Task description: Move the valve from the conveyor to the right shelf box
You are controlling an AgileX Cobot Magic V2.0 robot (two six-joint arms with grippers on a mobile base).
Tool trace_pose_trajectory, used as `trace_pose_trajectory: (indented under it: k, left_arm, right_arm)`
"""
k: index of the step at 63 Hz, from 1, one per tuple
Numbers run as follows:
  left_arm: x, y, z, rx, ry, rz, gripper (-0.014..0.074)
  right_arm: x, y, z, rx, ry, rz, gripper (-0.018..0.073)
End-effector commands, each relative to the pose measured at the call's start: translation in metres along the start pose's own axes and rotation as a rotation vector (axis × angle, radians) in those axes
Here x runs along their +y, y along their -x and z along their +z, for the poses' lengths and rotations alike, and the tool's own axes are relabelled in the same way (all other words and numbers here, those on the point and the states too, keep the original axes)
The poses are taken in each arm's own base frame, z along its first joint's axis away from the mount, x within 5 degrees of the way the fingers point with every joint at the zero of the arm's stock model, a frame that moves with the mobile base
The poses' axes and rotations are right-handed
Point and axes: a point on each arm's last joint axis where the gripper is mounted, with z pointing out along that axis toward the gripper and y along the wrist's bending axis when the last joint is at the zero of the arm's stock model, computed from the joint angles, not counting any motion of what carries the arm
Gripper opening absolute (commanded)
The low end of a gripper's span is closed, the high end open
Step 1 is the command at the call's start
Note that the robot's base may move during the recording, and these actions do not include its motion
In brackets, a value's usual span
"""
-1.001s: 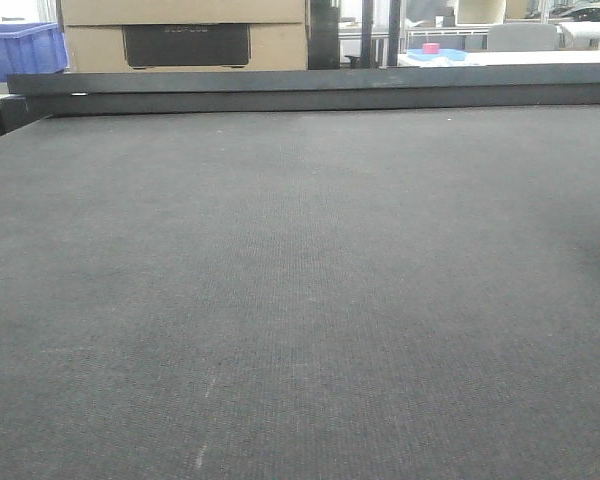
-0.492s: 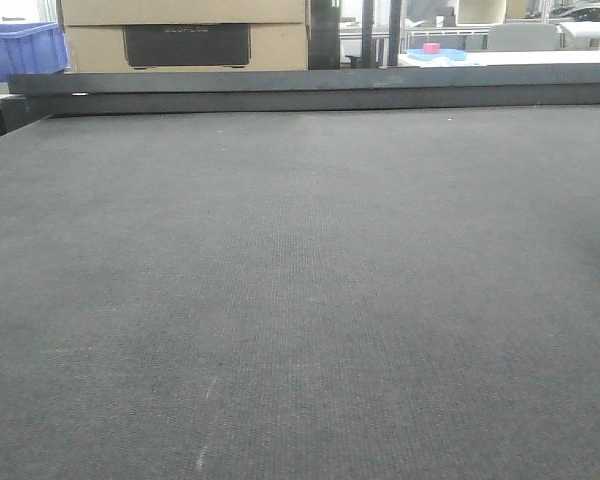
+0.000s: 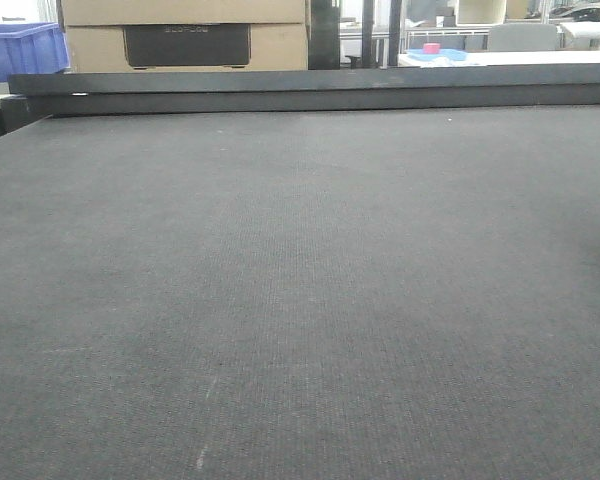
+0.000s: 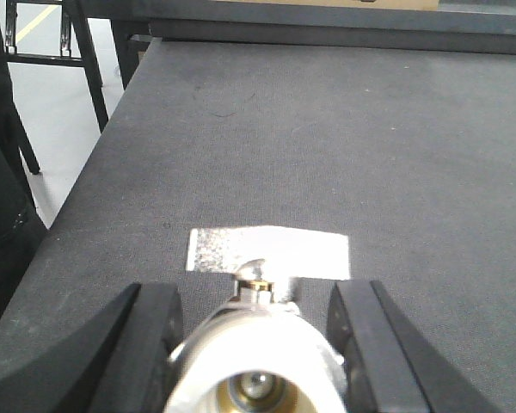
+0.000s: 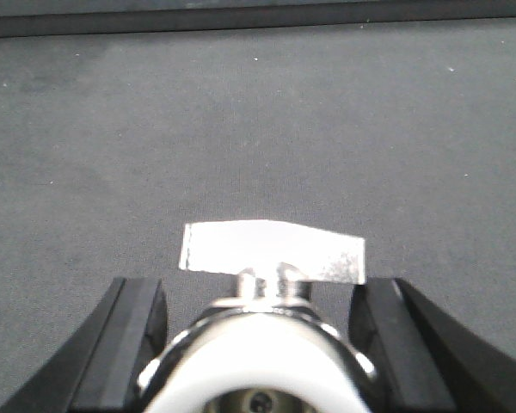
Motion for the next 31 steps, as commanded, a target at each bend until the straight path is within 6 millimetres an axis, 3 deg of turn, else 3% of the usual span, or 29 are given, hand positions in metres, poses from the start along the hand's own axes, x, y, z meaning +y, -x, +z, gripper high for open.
trace_pose_trajectory:
  k: [1, 31]
  left_arm:
    - [-0.0007, 0.0063, -0.0031, -0.064, -0.007, -0.008, -0.0111]
    - [-0.0007, 0.0063, -0.0031, -0.064, -0.007, -0.008, -0.0111]
  right_arm:
    - [-0.0008, 0.0101, -0.0047, -0.096, -0.011, -0.004, -0.0163]
    - [-0.0008, 0.0101, -0.0047, -0.096, -0.011, -0.004, -0.0163]
